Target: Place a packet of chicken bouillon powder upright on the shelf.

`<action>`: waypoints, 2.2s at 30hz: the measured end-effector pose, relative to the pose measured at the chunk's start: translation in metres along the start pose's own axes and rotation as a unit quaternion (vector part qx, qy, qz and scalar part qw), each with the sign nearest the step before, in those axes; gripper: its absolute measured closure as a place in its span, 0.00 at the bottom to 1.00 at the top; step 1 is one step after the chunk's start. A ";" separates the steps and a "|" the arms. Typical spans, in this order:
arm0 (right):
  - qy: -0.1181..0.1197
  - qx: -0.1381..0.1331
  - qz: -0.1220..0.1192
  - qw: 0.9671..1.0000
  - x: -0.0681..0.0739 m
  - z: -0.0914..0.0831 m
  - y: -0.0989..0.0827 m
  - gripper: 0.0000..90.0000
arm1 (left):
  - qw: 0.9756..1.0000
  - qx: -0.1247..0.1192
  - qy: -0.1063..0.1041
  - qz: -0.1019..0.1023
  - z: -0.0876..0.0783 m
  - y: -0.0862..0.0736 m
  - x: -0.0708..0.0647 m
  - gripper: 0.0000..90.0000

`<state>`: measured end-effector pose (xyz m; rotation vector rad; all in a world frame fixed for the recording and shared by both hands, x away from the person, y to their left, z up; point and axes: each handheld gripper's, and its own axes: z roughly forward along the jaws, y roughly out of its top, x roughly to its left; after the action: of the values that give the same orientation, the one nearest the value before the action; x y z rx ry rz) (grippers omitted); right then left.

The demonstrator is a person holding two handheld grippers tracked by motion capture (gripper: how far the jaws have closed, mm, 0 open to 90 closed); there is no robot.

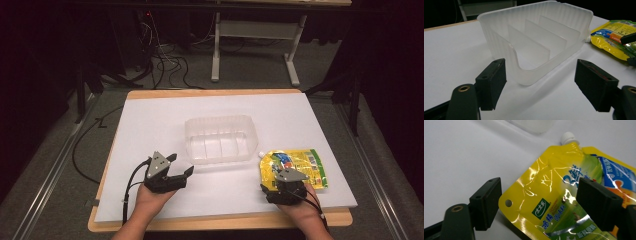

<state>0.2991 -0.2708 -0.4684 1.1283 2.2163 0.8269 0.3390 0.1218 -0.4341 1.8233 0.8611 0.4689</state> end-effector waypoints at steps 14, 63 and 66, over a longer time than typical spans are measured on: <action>0.032 0.005 -0.038 0.999 0.009 -0.004 0.001 0.82 | 1.000 -0.001 -0.004 0.000 0.000 -0.001 0.000 0.29; 0.032 -0.034 0.017 0.999 -0.010 -0.014 0.006 1.00 | 1.000 -0.005 -0.002 -0.004 -0.004 -0.001 0.003 0.29; 0.027 -0.069 0.044 0.996 -0.021 -0.025 0.011 1.00 | 1.000 -0.006 -0.001 -0.006 -0.005 -0.001 0.004 0.29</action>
<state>0.2989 -0.2906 -0.4396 1.1552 2.1289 1.0435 0.3379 0.1277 -0.4333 1.8065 0.8654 0.4652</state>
